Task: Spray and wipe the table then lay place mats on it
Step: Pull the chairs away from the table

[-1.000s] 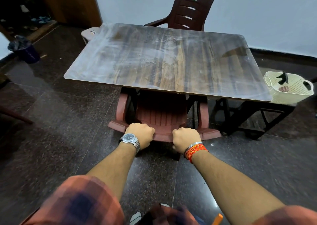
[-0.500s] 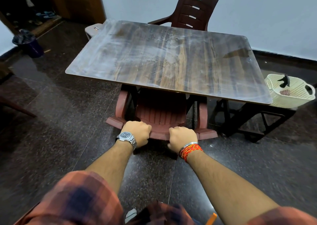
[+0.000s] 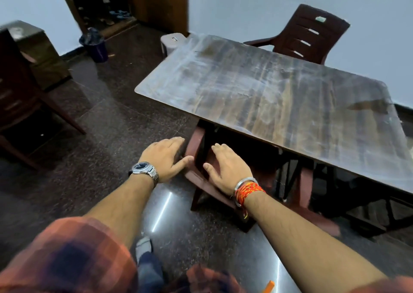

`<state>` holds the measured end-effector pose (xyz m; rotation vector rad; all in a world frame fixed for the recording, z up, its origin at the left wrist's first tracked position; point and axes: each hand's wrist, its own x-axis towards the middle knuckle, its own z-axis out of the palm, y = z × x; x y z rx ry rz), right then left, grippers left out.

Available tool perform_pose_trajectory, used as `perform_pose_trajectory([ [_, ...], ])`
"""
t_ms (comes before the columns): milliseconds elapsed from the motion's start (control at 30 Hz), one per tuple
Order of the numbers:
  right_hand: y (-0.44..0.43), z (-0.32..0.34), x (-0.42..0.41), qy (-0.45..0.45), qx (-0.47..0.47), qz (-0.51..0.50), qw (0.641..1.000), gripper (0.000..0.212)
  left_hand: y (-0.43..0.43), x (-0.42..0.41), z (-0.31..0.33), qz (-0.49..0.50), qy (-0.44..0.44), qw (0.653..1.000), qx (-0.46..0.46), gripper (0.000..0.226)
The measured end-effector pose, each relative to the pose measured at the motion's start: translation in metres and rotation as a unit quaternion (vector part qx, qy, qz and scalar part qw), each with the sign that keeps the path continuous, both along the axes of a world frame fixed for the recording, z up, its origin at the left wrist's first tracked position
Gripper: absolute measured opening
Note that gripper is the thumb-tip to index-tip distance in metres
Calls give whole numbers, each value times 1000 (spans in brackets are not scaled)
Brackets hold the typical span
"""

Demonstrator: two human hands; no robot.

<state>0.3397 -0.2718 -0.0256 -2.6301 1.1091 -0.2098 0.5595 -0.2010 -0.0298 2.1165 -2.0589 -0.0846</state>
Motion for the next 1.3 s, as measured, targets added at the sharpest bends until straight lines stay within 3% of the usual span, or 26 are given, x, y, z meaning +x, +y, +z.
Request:
perform_pose_trajectory([
  [133,-28,-2,97,15,-32,26,999,69,-19,90,-1,76,7,997,30,84],
  [367,-86,12,283,35,-31,18,999,74,-62,268,32,115,-13,993,27,92],
  [567,-152,27,409,-8,-31,-35,999,75,-120,386,44,137,-32,990,27,78],
  [967,-353,14,567,-3,-23,-108,994,74,-340,547,38,69,-87,991,75,81],
  [1300,-507,6,665,27,-23,-213,976,74,-539,646,23,25,-28,996,79,83],
])
